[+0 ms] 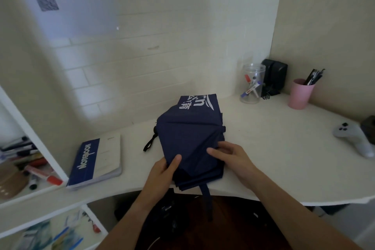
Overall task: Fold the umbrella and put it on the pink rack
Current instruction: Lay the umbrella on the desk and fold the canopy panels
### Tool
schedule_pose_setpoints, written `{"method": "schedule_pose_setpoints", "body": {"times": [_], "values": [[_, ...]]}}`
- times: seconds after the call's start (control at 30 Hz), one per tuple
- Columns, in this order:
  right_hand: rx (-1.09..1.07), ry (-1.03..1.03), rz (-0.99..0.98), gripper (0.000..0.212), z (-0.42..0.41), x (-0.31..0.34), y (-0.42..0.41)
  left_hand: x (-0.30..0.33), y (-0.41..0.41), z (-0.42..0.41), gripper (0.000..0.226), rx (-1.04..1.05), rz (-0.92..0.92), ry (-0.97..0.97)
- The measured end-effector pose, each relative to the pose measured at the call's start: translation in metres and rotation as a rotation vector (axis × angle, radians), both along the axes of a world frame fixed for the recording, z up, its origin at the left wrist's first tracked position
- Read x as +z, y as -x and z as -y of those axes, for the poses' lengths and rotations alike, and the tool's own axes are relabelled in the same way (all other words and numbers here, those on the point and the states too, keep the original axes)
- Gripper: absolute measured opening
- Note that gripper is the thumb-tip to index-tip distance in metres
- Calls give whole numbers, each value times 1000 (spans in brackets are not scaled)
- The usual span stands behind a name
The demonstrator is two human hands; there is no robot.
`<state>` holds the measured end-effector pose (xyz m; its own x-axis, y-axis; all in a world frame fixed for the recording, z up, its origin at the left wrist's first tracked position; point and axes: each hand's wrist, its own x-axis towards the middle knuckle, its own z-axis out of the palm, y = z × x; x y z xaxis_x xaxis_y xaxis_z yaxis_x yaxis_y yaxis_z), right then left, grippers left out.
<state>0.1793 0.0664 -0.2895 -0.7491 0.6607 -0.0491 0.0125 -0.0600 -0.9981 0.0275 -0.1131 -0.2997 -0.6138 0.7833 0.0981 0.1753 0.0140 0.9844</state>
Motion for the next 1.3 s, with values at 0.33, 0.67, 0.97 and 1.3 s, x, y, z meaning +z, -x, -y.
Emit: {"method": "schedule_pose_setpoints", "body": {"times": [0.33, 0.67, 0.97, 1.3], "values": [[-115, 56, 96, 24, 7, 5, -7, -7, 10, -9, 54, 93, -84, 100], [-239, -129, 298, 39, 12, -5, -8, -17, 10, -3, 61, 44, -161, 137], [-91, -1509, 195, 46, 28, 14, 20, -19, 12, -4, 57, 52, -142, 119], [136, -1471, 437, 69, 3, -13, 1, -11, 6, 15, 25, 403, -541, 133]]}}
